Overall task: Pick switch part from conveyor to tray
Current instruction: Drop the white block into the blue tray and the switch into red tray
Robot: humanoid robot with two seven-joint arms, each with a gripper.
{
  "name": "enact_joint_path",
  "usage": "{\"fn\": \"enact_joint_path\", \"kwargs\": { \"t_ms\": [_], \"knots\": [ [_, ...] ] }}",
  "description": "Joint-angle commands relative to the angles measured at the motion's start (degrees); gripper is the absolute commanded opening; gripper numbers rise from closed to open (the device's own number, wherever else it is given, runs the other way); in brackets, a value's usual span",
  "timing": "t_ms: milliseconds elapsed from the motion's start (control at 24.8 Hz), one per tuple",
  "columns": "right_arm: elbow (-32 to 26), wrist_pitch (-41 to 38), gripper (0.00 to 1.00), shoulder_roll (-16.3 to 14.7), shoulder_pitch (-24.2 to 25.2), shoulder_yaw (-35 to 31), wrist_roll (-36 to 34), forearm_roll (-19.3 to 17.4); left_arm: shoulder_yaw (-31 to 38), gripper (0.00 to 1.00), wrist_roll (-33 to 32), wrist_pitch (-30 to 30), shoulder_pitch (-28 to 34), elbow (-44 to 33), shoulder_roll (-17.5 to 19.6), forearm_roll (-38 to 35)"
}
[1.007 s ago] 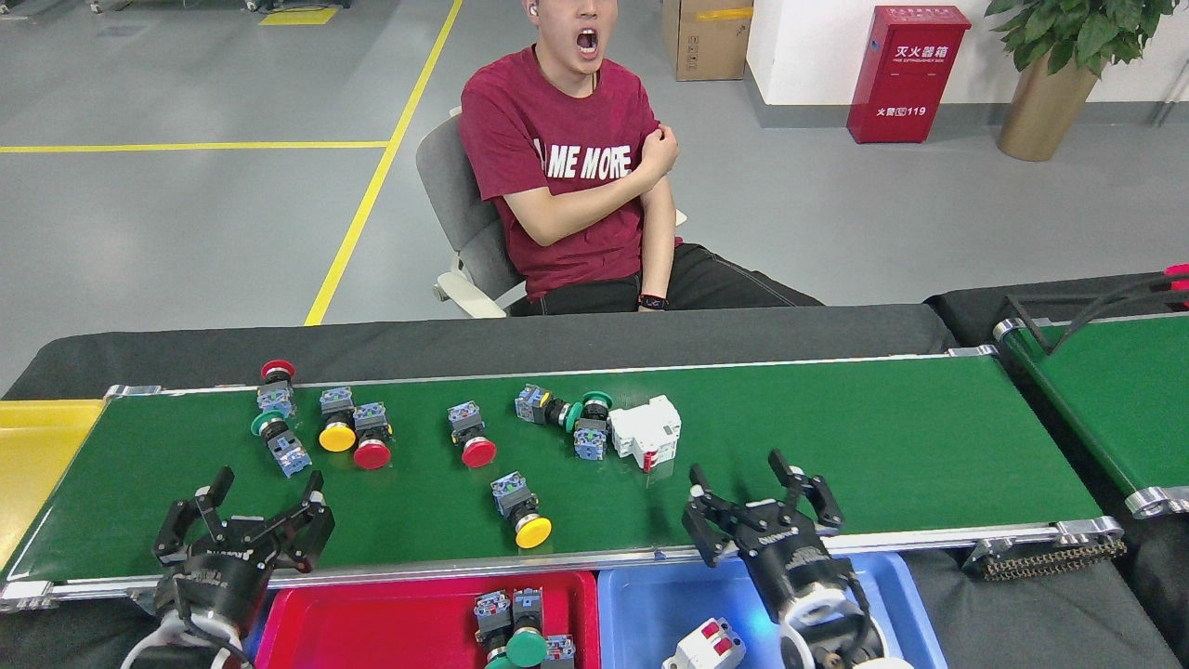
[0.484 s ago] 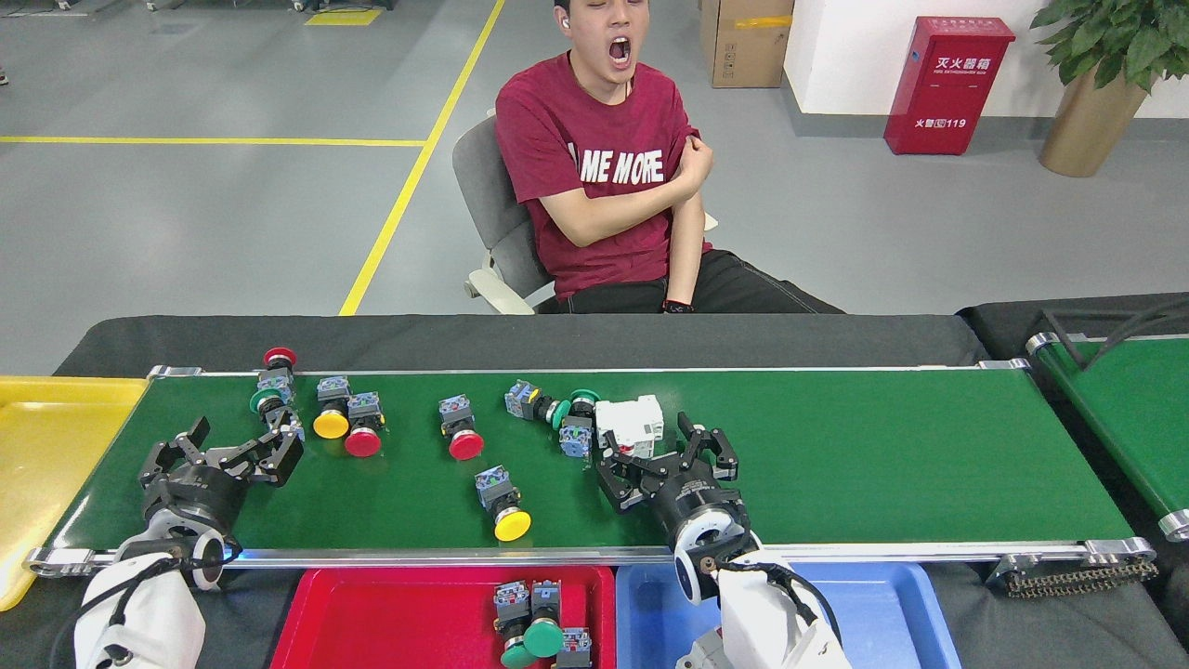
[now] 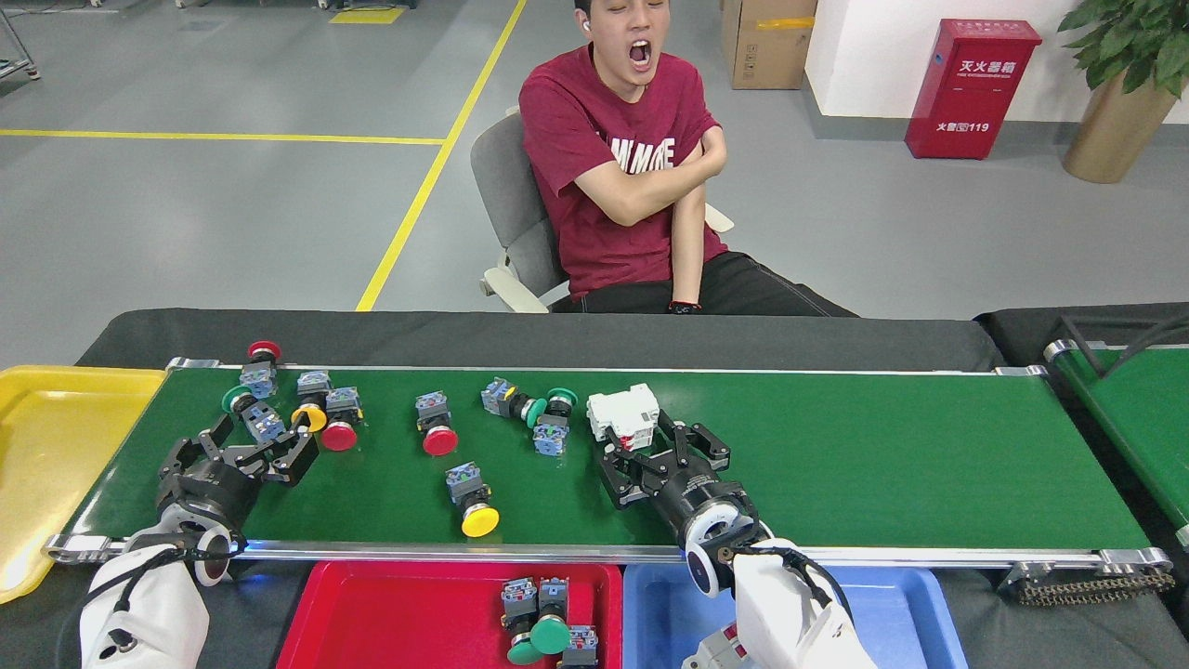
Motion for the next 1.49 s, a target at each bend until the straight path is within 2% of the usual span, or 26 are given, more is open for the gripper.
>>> {"fn": "enact_joint_path", "kwargs": {
  "t_ms": [0,121,242,363,443,484,564,645,766,806,886,927,1048,1168,1330,1451],
  "knots": [
    [-4.62,-5.09,0.10,-1.27,-1.12,-0.36,0.75,-1.07,0.13,0.97,0.70,6.57,-1.51,2.17,1.81,0.18],
    [-10.34,-14.50,0.13,-7.33,0.55,-1.42,3.38,-5.64,0.04,0.90,0.88,14.93,-1.51,5.17,3.74,0.27],
    [-19.30,-25.14,0.14,-15.77,6.26,-4.49,4.62,-10.83,0.22,0.78,0.88,19.06,-1.51,5.96,4.88,1.41],
    [-27.12,-39.80,0.14,-25.96,16.27,-12.57,4.70,-15.83,0.04,0.60,0.88,18.79,-1.33,6.04,5.06,5.19],
    [-29.32,-40.60,0.14,-29.31,22.78,-18.38,5.14,-16.89,0.13,0.53,0.88,18.71,-0.98,6.13,4.97,6.16],
    [-29.59,-40.60,0.14,-30.01,25.68,-21.37,5.32,-16.89,0.13,0.52,0.88,18.79,-0.72,6.13,4.97,6.24],
    [-29.59,-40.60,0.14,-30.19,30.07,-24.62,5.67,-16.63,0.13,0.45,0.88,18.53,-0.37,6.13,5.06,6.24],
    [-29.94,-40.60,0.14,-30.36,32.97,-24.97,5.76,-16.63,0.13,0.41,0.97,18.44,0.16,6.13,5.06,6.42],
    [-30.03,-40.60,0.16,-29.83,34.47,-24.89,6.64,-15.66,0.13,0.34,3.25,18.00,0.95,5.69,5.23,8.44],
    [-30.03,-40.60,0.25,-29.48,34.56,-24.89,7.52,-15.66,0.04,0.31,5.54,17.21,1.30,5.61,5.23,8.79],
    [-30.03,-40.60,0.92,-27.90,34.56,-25.24,9.80,-15.66,0.04,0.25,8.44,14.66,1.92,4.99,5.15,8.79],
    [-30.03,-40.60,0.98,-27.29,34.56,-25.68,11.03,-15.92,0.04,0.25,9.05,12.47,2.62,4.20,5.15,8.79],
    [-31.34,-40.60,0.98,-26.67,34.56,-28.40,11.47,-16.10,0.13,0.20,9.23,7.19,5.79,-0.81,5.23,8.79],
    [-32.22,-40.60,0.98,-26.41,34.65,-30.42,11.47,-16.19,0.13,0.16,9.23,0.08,12.46,-10.73,5.23,8.79],
    [-33.45,-40.60,0.98,-18.94,33.15,-38.33,11.47,-16.19,0.57,0.14,9.23,-12.67,22.22,-24.54,5.06,8.79],
    [-33.98,-39.47,0.97,-17.27,31.48,-40.18,11.47,-15.92,0.66,0.14,9.14,-21.81,28.11,-33.94,4.44,8.88]
  ]
}}
